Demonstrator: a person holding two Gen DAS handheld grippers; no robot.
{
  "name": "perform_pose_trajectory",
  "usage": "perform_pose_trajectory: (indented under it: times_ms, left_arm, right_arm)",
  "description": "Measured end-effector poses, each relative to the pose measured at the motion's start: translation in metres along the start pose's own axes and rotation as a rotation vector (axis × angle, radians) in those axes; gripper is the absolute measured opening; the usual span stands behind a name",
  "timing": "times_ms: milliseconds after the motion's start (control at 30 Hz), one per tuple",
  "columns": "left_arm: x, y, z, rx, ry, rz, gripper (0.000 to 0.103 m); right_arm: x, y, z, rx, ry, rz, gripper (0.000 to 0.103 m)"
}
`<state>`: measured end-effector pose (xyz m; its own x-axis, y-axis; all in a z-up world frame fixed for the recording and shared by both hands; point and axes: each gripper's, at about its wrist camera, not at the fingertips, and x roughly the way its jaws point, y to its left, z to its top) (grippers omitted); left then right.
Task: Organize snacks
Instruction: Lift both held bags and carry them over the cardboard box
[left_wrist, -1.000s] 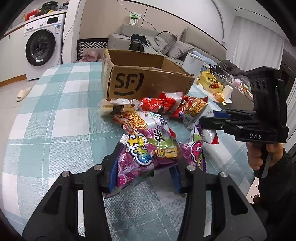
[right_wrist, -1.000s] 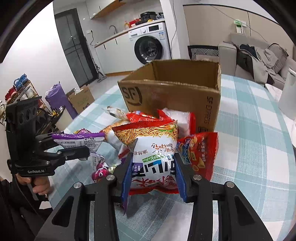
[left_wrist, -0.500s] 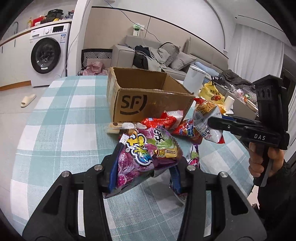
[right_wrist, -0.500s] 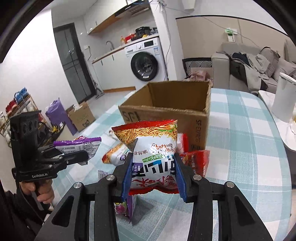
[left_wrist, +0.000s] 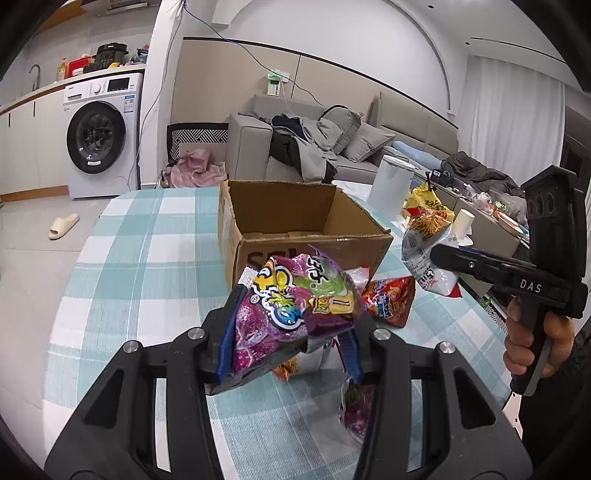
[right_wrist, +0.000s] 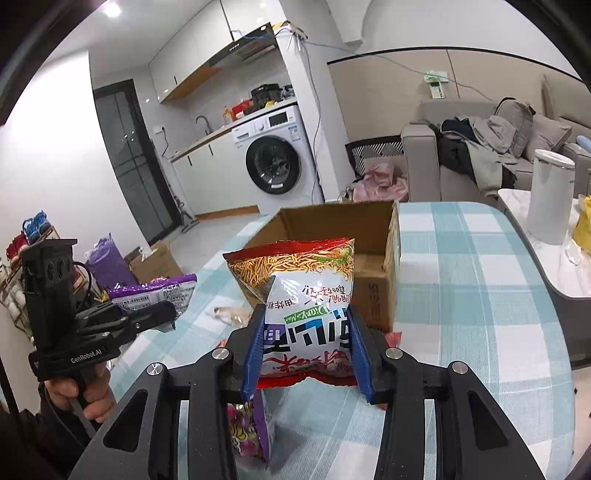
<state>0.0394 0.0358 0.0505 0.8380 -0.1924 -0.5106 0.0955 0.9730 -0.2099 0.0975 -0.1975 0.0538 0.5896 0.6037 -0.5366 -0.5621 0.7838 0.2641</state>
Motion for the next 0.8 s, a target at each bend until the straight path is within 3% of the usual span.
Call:
perform_pose_trajectory:
  times_ms: [800]
  left_arm:
    - [0.041, -0.006, 0.056, 0.018, -0.036, 0.014, 0.043]
  right_arm:
    - [0.015, -0.002, 0.038, 0.043, -0.041, -0.028, 0.042]
